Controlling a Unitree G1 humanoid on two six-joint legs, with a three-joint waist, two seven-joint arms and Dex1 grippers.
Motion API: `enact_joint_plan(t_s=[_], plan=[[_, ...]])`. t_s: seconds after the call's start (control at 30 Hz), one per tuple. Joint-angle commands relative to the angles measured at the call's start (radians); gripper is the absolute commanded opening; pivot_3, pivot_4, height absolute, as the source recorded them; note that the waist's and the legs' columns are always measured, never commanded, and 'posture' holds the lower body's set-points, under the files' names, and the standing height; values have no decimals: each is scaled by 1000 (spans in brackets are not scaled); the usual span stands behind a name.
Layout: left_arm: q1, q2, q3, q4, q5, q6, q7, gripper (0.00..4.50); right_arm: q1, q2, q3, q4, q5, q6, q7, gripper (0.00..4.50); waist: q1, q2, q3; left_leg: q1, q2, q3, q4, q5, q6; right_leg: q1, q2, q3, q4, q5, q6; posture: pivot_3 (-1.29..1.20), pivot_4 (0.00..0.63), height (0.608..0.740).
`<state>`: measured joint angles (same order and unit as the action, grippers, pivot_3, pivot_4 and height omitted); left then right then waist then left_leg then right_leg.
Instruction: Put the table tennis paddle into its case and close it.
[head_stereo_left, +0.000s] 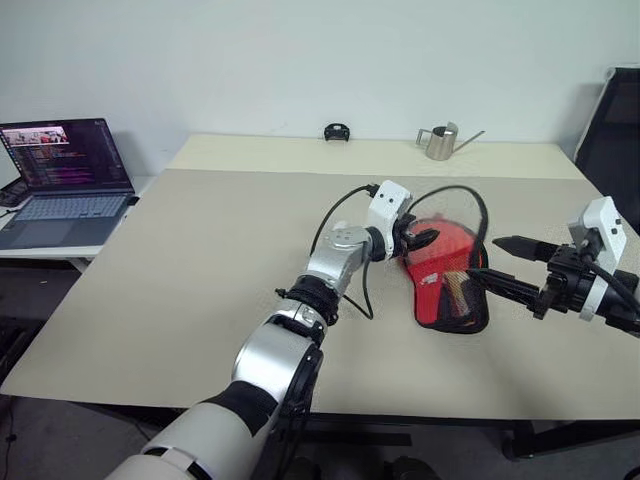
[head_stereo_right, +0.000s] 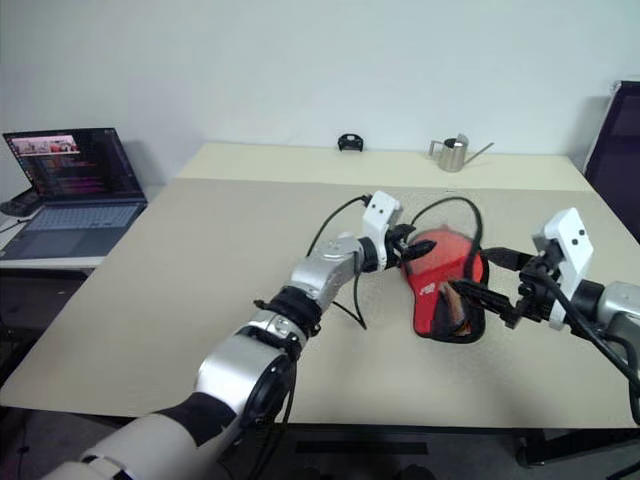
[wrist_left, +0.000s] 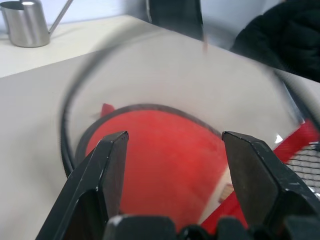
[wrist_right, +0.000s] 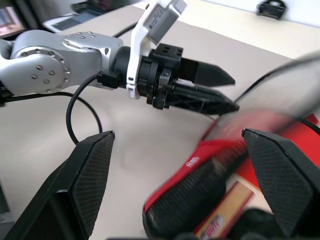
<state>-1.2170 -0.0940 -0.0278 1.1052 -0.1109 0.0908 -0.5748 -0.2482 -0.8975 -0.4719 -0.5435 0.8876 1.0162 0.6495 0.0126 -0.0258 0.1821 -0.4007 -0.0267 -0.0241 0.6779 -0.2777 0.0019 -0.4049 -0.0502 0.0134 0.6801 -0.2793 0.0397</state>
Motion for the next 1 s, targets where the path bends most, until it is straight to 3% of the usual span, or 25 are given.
enact_joint_plan(t_s=[0.03,0.17,0.33,0.53,0.73,1.0], plan=[[-50,-19,30,62,7,-70,43,3267,-3,-6,-28,-21,12,-10,-31,4471,0,0,0,0,0,0,0,0,0,0,0,0,0,0,0,0,150,740],[-50,-6,49,54,-10,-99,-29,3267,-8,-1,0,-4,-11,-17,-63,4471,-1,0,0,0,0,0,0,0,0,0,0,0,0,0,0,0,150,740],[2,83,63,-39,-38,-94,-192,3267,-7,9,60,65,-75,-31,-93,4471,-10,0,0,0,0,0,0,0,0,0,0,0,0,0,0,0,150,740],[223,248,30,-464,-124,99,-448,3267,-46,67,155,224,-189,-69,-142,4471,-22,1,-1,1,1,1,0,1,-1,0,1,2,1,0,0,0,150,740],[432,422,3,-928,-246,380,-541,3267,-123,126,238,389,-292,-123,-152,4471,-20,1,-1,0,1,0,0,1,-1,-1,0,2,1,0,0,0,150,740],[490,599,13,-1173,-395,580,-627,3267,-214,176,313,579,-373,-172,-108,4471,-16,2,-1,0,1,0,1,0,-1,0,1,1,1,0,0,0,150,740]])
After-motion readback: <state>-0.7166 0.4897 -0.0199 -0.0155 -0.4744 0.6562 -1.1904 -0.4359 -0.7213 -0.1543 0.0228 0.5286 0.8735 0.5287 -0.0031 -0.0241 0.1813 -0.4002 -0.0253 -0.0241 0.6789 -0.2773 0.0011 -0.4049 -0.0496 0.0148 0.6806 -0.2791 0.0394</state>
